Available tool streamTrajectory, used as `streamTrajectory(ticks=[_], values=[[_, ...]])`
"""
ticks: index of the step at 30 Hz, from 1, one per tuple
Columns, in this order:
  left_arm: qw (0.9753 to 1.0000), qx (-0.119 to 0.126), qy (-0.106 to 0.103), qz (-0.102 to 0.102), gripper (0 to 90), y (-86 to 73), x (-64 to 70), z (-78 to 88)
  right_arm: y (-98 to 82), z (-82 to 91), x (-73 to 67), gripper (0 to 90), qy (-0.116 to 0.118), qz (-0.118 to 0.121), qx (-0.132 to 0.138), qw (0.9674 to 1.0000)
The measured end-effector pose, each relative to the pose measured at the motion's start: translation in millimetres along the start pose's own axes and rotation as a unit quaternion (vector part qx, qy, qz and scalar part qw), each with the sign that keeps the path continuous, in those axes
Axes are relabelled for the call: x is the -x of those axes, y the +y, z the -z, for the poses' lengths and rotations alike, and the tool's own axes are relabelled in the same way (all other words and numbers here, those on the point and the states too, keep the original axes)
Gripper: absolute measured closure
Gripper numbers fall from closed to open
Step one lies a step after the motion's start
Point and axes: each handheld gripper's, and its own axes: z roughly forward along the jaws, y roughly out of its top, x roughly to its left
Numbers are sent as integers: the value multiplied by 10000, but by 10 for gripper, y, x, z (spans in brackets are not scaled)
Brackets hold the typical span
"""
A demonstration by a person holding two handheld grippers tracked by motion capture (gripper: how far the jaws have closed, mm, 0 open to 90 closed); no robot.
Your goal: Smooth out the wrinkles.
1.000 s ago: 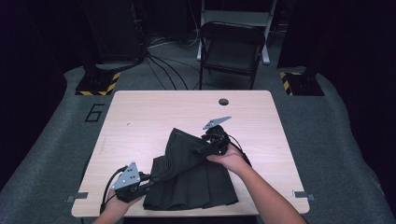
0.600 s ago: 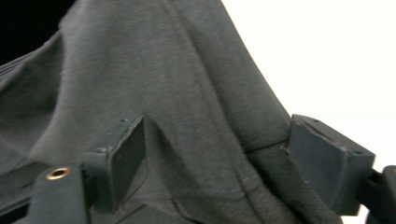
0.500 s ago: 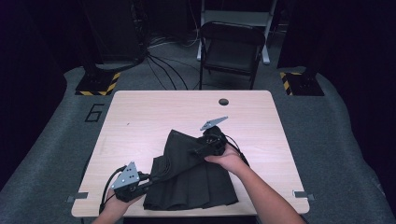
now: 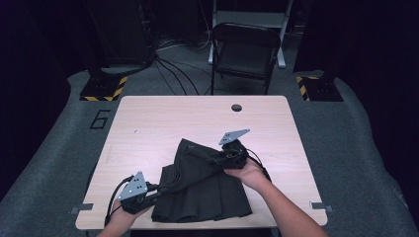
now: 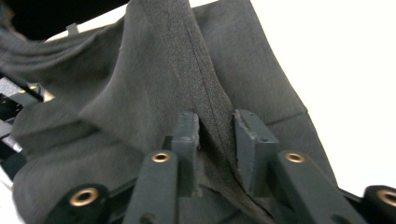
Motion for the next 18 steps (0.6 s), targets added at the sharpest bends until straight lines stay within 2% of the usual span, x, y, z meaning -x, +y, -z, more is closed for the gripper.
streamTrajectory(ticks=[6, 9, 15, 17, 18], values=[[10000, 21, 75, -6, 833, 11, -12, 27, -212, 185, -73, 768, 75, 187, 137, 9997], [10000, 42, 20, 63, 834, 24, -6, 17, -346, 246, -128, 774, 94, 256, 175, 9995], [9996, -227, -108, -149, 833, 46, 58, -32, -642, 264, -214, 765, 72, 278, 26, 9996], [9993, -284, -146, -192, 833, 26, 77, -44, -722, 247, -235, 760, 105, 240, -100, 9996], [9992, -305, -170, -212, 833, 16, 80, -45, -764, 243, -246, 760, 100, 340, -205, 9992]])
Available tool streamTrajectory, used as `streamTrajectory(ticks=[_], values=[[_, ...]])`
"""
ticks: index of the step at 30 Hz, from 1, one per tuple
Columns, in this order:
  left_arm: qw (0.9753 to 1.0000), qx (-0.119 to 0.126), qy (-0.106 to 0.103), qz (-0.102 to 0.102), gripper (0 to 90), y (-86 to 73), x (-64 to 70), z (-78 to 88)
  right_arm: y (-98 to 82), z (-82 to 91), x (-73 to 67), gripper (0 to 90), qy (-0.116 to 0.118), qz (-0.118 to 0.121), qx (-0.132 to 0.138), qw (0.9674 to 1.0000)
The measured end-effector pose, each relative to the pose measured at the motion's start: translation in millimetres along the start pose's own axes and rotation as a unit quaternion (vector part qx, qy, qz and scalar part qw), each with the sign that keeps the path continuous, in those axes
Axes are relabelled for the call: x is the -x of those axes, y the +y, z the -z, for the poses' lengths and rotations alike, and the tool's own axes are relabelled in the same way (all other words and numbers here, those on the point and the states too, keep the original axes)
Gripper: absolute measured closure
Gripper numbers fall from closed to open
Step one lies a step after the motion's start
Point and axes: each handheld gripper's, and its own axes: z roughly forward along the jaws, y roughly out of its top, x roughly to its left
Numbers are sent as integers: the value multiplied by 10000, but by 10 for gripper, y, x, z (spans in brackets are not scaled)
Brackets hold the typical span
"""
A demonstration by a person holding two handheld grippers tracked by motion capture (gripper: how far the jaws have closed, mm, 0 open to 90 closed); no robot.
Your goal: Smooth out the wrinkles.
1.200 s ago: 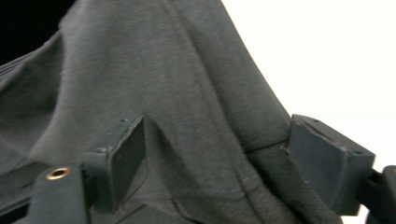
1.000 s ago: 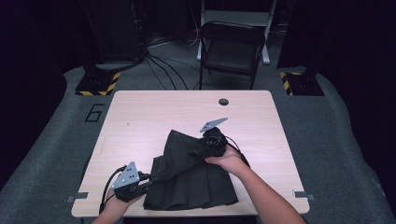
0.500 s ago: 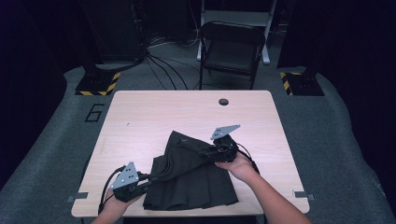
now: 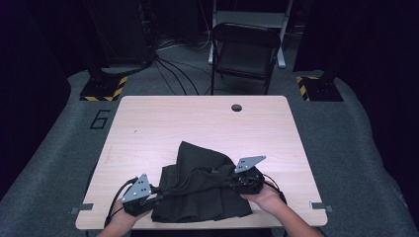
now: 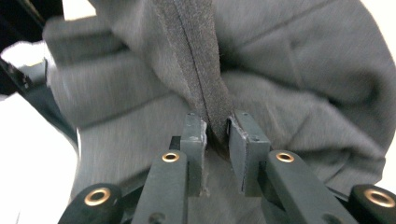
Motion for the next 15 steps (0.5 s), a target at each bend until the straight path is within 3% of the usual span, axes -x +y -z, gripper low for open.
streamTrajectory(ticks=[4, 6, 10, 15], values=[[10000, -16, -73, 34, 833, -49, 30, -25, -112, -45, -49, 746, -9, 59, -253, 9997], [10000, -17, -81, 9, 833, -72, 45, -38, -161, -47, -61, 673, 28, -15, -381, 9993], [9999, -18, -143, 74, 833, -108, 54, -48, -186, 65, -48, 563, -12, -308, -218, 9993], [9999, -68, -155, 22, 831, -133, 64, -66, -98, 268, 7, 532, -108, -556, 316, 9979]])
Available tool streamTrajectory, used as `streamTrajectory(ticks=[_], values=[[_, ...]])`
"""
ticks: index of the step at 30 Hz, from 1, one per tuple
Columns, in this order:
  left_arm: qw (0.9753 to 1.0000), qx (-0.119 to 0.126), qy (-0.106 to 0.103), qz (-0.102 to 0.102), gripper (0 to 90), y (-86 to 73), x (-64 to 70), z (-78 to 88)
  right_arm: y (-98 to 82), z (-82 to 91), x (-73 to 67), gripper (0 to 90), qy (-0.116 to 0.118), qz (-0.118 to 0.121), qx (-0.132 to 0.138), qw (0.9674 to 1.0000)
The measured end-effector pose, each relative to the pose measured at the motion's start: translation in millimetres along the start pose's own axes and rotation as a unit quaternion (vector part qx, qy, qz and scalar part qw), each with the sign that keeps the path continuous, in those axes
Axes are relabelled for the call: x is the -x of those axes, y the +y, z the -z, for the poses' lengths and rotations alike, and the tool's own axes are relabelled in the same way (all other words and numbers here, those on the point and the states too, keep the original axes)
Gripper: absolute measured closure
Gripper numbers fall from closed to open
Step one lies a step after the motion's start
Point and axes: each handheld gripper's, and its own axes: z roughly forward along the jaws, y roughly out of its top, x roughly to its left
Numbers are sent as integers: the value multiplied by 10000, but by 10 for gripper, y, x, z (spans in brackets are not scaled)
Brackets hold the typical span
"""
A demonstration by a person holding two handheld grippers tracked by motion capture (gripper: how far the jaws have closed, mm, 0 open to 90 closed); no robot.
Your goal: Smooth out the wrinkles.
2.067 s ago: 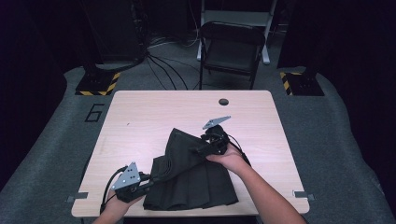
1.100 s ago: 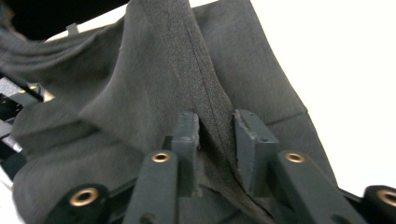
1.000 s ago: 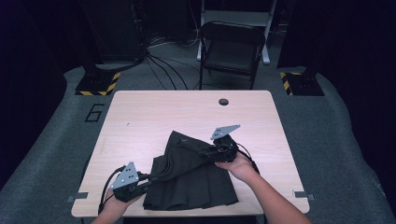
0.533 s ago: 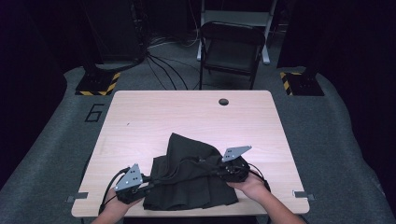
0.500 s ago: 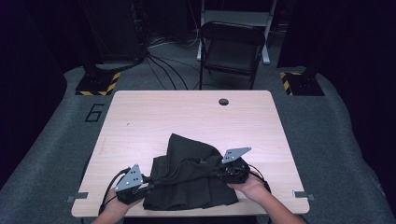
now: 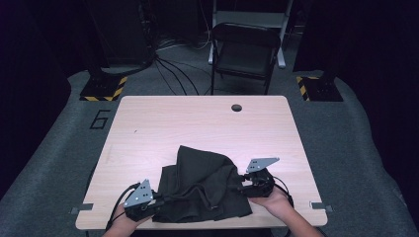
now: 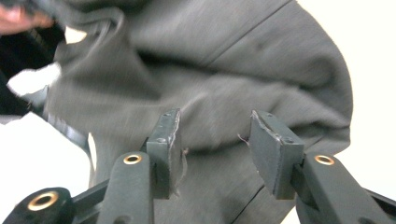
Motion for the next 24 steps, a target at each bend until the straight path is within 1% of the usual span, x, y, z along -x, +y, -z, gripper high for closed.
streamTrajectory(ticks=[1, 2, 4, 5, 6, 7, 9, 10, 11, 12, 13, 14, 15, 16, 17, 18, 19, 20, 21, 22, 23, 24], values=[[10000, -10, 8, 5, 830, -6, 5, -12, 35, 2, 4, 518, -80, -71, 32, 9999], [10000, -58, -37, -16, 828, -6, 2, -5, 81, -22, 13, 498, -104, -98, 89, 9999], [9999, -88, -40, -34, 827, -9, 7, -3, 143, -84, -6, 480, -62, -135, 159, 9998], [10000, -66, 2, -40, 826, -15, 15, -8, 175, -131, -29, 479, -33, -123, 153, 9998], [9999, -88, -51, -48, 826, -19, 11, -4, 200, -188, -55, 476, 32, -76, 155, 9998], [9999, -90, -41, -41, 826, -24, 12, -3, 221, -246, -98, 473, 103, -87, 96, 9999], [9999, -125, -67, -68, 825, -34, 13, 0, 246, -373, -179, 472, 193, 116, -40, 9997], [9999, -128, -65, -71, 825, -37, 14, 2, 245, -443, -232, 472, 267, 216, -177, 9993], [9999, -132, -75, -55, 825, -41, 17, 4, 238, -482, -257, 473, 304, 284, -246, 9988], [9998, -140, -73, -80, 825, -44, 15, 7, 219, -527, -286, 476, 357, 355, -349, 9981], [9998, -160, -72, -65, 825, -47, 18, 11, 189, -563, -312, 481, 403, 382, -473, 9973], [9998, -166, -70, -47, 825, -51, 18, 10, 151, -590, -313, 485, 416, 524, -603, 9959], [9998, -186, -85, -71, 825, -54, 16, 8, 110, -610, -317, 493, 412, 553, -716, 9950], [9997, -225, -114, -54, 824, -58, 21, 4, 63, -624, -311, 499, 457, 546, -826, 9940], [9997, -220, -105, -70, 823, -63, 25, -11, 22, -637, -310, 506, 424, 478, -865, 9942], [9995, -267, -129, -53, 822, -64, 36, -20, -18, -635, -286, 508, 464, 516, -921, 9933], [9994, -299, -167, -66, 819, -63, 40, -25, -48, -630, -278, 508, 504, 339, -932, 9938], [9995, -265, -137, -57, 815, -66, 47, -36, -65, -621, -265, 510, 521, 305, -936, 9938], [9995, -286, -134, -43, 804, -63, 47, -35, -75, -618, -259, 512, 499, 337, -912, 9940], [9994, -319, -144, 4, 776, -57, 38, -28, -83, -610, -261, 512, 507, 300, -923, 9940], [9994, -308, -141, 23, 732, -53, 29, -27, -98, -608, -254, 512, 523, 320, -935, 9937], [9994, -286, -157, 89, 718, -50, 23, -21, -106, -612, -260, 512, 496, 273, -903, 9943]])
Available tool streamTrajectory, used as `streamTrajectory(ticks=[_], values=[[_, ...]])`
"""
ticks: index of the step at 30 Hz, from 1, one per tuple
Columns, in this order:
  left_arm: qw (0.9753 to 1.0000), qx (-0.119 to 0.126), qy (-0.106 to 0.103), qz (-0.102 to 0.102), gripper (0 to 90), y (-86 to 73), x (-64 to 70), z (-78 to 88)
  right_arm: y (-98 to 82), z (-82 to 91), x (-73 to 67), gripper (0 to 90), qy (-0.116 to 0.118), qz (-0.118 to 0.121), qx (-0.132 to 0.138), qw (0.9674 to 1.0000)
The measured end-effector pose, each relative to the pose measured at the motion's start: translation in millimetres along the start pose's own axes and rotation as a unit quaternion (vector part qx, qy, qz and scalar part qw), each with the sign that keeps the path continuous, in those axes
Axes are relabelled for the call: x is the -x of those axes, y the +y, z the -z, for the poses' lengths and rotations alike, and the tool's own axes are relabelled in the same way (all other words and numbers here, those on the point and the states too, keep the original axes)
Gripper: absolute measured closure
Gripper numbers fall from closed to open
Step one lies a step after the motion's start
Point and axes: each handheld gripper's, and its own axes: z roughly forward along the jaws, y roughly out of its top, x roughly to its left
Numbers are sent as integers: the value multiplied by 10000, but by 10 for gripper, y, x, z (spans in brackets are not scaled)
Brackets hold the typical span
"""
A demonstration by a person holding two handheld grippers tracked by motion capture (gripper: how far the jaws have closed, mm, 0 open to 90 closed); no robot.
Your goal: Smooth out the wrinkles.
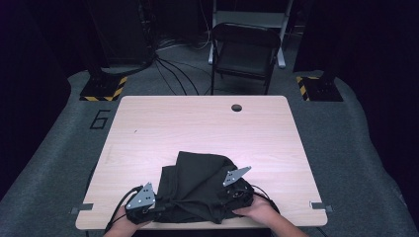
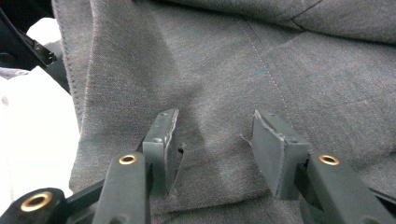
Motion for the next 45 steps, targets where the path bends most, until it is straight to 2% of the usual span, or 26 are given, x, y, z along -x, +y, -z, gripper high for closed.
streamTrajectory(ticks=[1, 4, 5, 6, 8, 11, 14, 15, 16, 22, 25, 28, 29, 33, 37, 39, 41, 42, 45], values=[[9999, 57, -24, 86, 686, 4, -8, 10, -8, -2, 7, 512, 3, 55, 6, 10000], [9996, 147, -13, 261, 538, 22, -29, 46, -33, -16, 8, 514, -6, 3, 103, 9999], [9993, 195, -67, 314, 501, 28, -39, 64, -35, -14, 16, 514, 15, 20, 102, 9999], [9990, 277, -34, 354, 474, 33, -44, 78, -39, -12, 7, 514, 16, -55, 95, 9999], [9984, 355, -27, 438, 421, 58, -60, 121, -43, -14, 6, 514, 1, -49, 112, 9999], [9975, 491, 48, 514, 392, 113, -105, 199, -49, -17, 11, 514, -9, 15, 143, 9999], [9977, 457, 207, 452, 385, 163, -172, 247, -51, -17, 3, 514, -15, -29, 164, 9999], [9971, 453, 257, 549, 384, 190, -209, 248, -52, -16, 7, 514, -26, 9, 150, 9999], [9970, 463, 286, 551, 378, 208, -241, 242, -53, -15, 6, 514, -11, 17, 144, 9999], [9953, 486, 463, 705, 366, 342, -456, 92, -54, -18, -4, 514, -56, 51, 147, 9999], [9952, 383, 566, 698, 365, 388, -572, -1, -55, -17, -16, 513, -69, -21, 151, 9999], [9952, 252, 643, 687, 356, 411, -681, -103, -58, -17, -18, 512, -76, -1, 160, 9998], [9952, 203, 649, 702, 351, 414, -712, -144, -61, -17, -12, 512, -84, 73, 163, 9998], [9930, 135, 739, 907, 328, 417, -832, -292, -64, -18, -23, 507, -92, 69, 165, 9998], [9892, 248, 837, 1177, 302, 417, -944, -409, -66, -20, -29, 505, -118, 80, 182, 9997], [9881, 257, 831, 1269, 293, 419, -985, -448, -65, -16, -19, 504, -119, 165, 162, 9997], [9872, 248, 818, 1349, 283, 417, -1039, -499, -67, -20, -29, 504, -115, 78, 189, 9997], [9859, 249, 807, 1446, 271, 416, -1057, -536, -68, -20, -28, 504, -117, 86, 197, 9997], [9860, 164, 798, 1454, 260, 415, -1106, -634, -68, -20, -29, 503, -113, 83, 197, 9997]])
